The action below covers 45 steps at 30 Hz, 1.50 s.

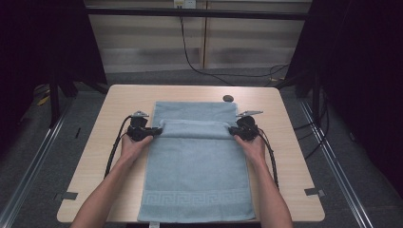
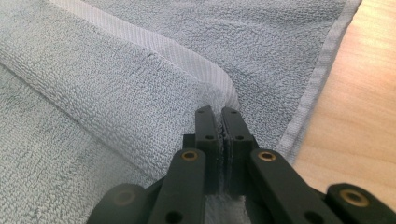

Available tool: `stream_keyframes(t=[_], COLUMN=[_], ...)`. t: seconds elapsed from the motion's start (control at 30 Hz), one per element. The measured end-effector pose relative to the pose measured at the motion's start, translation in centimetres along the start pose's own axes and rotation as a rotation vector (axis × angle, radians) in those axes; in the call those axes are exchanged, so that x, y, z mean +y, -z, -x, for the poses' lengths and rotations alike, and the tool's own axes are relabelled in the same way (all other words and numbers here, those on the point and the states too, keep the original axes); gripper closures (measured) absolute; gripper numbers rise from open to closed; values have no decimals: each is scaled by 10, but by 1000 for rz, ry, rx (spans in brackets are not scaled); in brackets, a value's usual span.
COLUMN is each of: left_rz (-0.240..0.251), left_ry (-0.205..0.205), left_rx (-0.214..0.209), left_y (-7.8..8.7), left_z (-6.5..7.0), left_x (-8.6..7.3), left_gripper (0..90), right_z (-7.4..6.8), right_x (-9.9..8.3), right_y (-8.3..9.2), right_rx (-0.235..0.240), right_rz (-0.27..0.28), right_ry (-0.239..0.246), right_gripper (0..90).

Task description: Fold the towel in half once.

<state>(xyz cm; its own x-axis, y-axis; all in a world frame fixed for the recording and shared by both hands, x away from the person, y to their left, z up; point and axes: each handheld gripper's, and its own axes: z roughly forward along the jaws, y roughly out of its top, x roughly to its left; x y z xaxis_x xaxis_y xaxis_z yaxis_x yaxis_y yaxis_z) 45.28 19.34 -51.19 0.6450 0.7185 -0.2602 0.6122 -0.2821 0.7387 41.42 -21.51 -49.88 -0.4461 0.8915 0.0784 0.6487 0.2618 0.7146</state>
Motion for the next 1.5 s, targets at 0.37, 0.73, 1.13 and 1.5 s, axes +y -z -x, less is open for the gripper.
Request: stream_keyframes(t=[0.37, 0.73, 1.13, 1.5], left_rz=[161, 342, 288, 171], left_ry=[-5, -150, -190, -155], left_rx=[-71, -167, -226, -282], left_y=[52, 148, 175, 149], left_z=[18, 66, 92, 102], left_x=[38, 44, -34, -96], left_gripper=[844, 844, 825, 804], right_z=[9, -15, -64, -75], right_x=[33, 57, -12, -110], right_y=[50, 156, 203, 187], right_rx=[68, 156, 248, 347], right_rz=[174, 427, 339, 158], right_ry=[-40, 35, 192, 153], right_gripper=[874, 873, 872, 850])
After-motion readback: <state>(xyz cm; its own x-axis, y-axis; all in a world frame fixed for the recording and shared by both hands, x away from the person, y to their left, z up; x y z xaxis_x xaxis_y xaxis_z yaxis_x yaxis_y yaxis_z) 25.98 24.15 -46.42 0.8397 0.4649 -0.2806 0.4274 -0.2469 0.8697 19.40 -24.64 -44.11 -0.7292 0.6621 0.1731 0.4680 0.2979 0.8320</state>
